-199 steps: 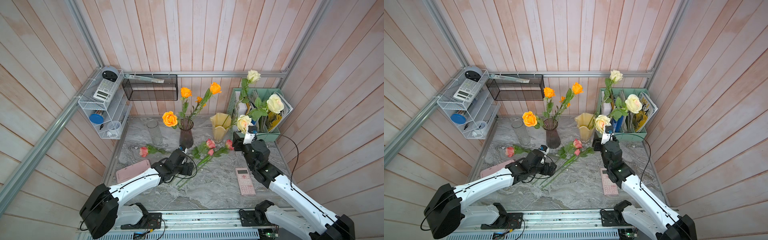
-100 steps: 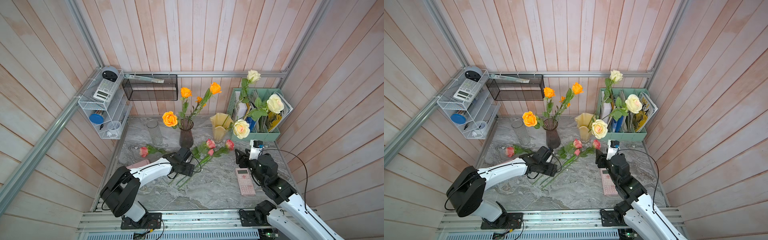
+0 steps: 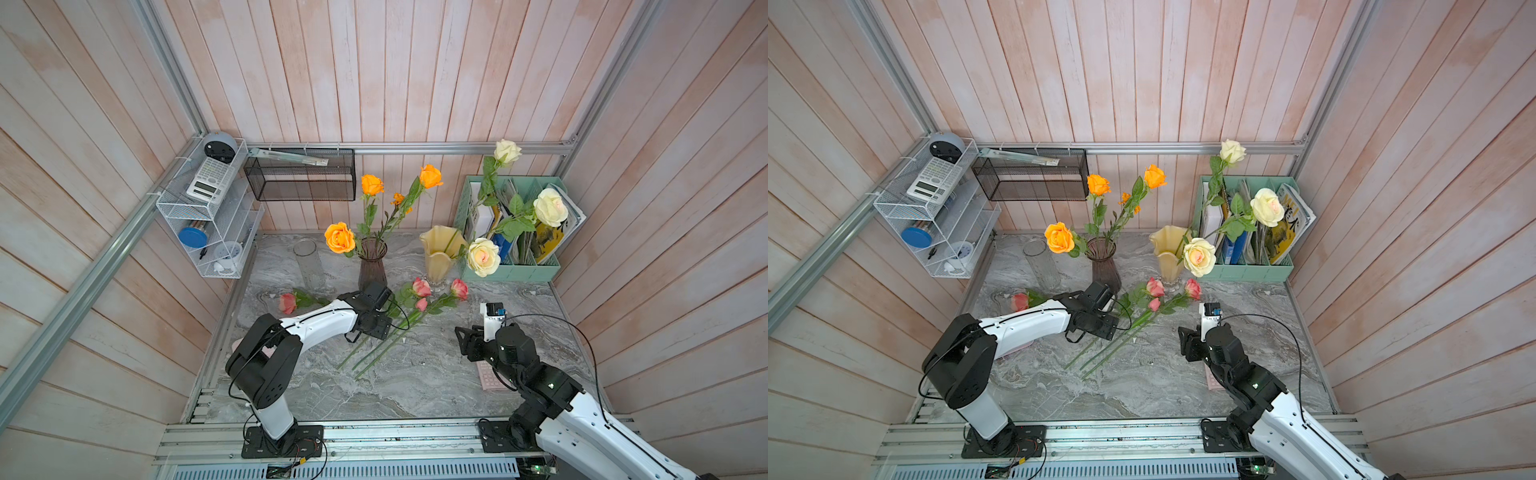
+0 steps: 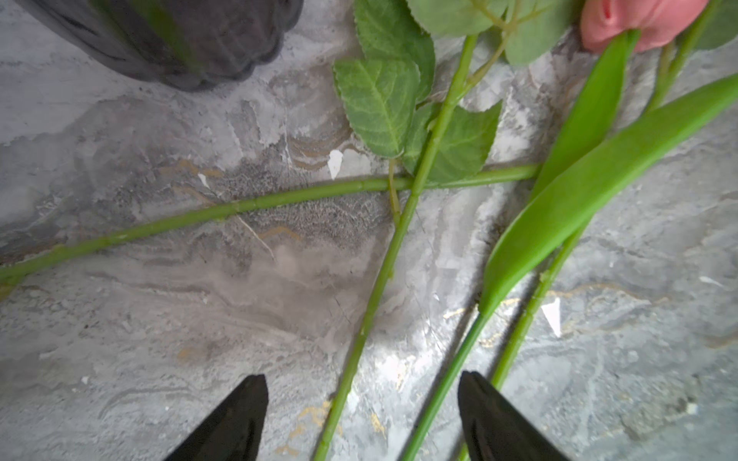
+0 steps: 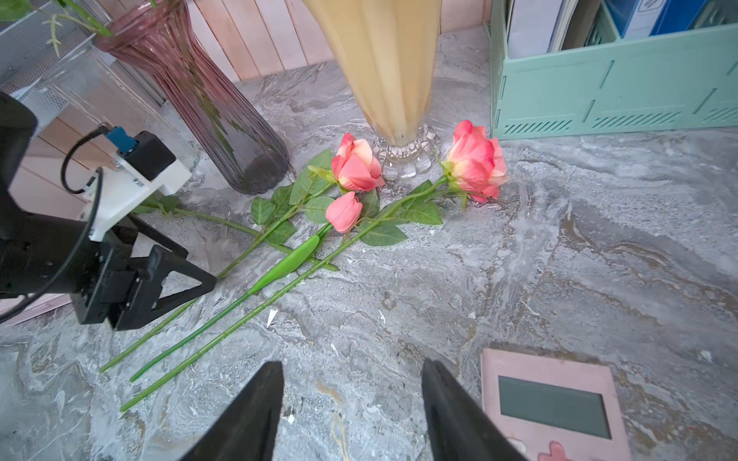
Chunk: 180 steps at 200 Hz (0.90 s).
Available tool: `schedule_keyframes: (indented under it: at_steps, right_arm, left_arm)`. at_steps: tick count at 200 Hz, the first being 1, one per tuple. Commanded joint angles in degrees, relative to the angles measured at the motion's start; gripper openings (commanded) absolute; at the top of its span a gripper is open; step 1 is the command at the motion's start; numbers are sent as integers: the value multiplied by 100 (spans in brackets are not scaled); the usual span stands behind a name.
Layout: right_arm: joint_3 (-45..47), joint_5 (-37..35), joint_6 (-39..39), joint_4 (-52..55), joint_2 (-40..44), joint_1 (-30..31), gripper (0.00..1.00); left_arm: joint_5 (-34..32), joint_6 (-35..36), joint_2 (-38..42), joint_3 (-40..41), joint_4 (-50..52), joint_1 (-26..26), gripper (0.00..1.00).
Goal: Arrange the flowers in different vases according to their colors
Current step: Pick up the flower at the center of the board.
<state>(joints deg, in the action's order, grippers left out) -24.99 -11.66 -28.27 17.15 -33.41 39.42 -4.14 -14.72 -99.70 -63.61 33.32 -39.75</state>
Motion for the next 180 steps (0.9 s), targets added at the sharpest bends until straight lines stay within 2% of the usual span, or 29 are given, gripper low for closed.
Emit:
schedule_keyframes:
  at_steps: [1,38,80,108,180]
  right_arm:
    - [-22,60,-108,-55,-118,67,61]
    - [2,119,-134,-222,-297,141,60]
    - [76,144,-187,-365,-421,230,60]
    - [134,115,-205,-462,-464,256,60]
    - [100,114,-170,-484,-492,260,60]
  left_arm:
    - [-255,263,-236,-250,249,28,78]
    - [-321,336,-527,-410,263,28,75]
    - [-315,376,-852,-502,275,28,59]
    - [-242,334,-940,-484,238,28,40]
    - [-196,72,-766,-243,19,-10,20]
